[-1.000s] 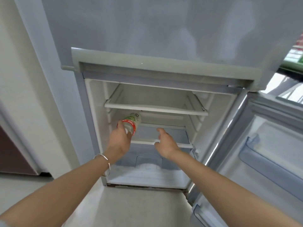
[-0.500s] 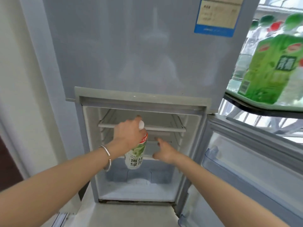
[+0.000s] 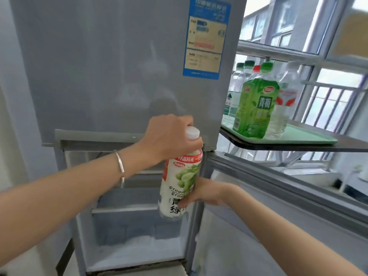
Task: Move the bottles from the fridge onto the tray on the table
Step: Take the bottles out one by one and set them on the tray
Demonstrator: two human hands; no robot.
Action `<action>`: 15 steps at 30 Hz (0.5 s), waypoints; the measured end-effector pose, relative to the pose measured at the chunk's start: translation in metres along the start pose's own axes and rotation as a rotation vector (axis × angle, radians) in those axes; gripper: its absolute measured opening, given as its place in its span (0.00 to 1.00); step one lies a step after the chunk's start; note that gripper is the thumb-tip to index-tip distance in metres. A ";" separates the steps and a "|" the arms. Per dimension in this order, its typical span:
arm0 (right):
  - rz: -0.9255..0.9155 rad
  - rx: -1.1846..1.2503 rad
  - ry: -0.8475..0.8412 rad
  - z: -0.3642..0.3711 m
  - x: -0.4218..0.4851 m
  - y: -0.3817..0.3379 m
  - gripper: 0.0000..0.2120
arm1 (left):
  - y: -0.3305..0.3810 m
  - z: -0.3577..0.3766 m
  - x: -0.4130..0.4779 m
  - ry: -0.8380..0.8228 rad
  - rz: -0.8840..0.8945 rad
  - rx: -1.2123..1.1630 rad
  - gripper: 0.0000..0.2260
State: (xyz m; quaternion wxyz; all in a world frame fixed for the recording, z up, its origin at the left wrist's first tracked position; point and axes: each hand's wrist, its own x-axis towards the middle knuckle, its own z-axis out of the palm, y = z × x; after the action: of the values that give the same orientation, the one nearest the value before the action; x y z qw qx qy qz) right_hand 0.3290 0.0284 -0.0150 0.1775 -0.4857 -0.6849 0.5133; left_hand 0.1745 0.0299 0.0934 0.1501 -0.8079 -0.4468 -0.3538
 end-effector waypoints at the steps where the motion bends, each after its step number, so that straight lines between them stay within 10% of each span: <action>1: -0.033 0.027 0.033 -0.004 -0.011 -0.010 0.25 | 0.008 -0.009 0.010 0.014 0.025 -0.016 0.15; 15: -0.309 0.046 0.768 -0.089 -0.138 -0.065 0.27 | 0.108 -0.074 0.142 0.262 0.140 -0.345 0.23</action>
State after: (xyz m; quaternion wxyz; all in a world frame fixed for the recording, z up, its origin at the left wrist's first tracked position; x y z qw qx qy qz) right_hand 0.4280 -0.0408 0.1137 0.5058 -0.5293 -0.6221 0.2774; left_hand 0.2819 0.0163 0.2537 0.0907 -0.7978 -0.2990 -0.5157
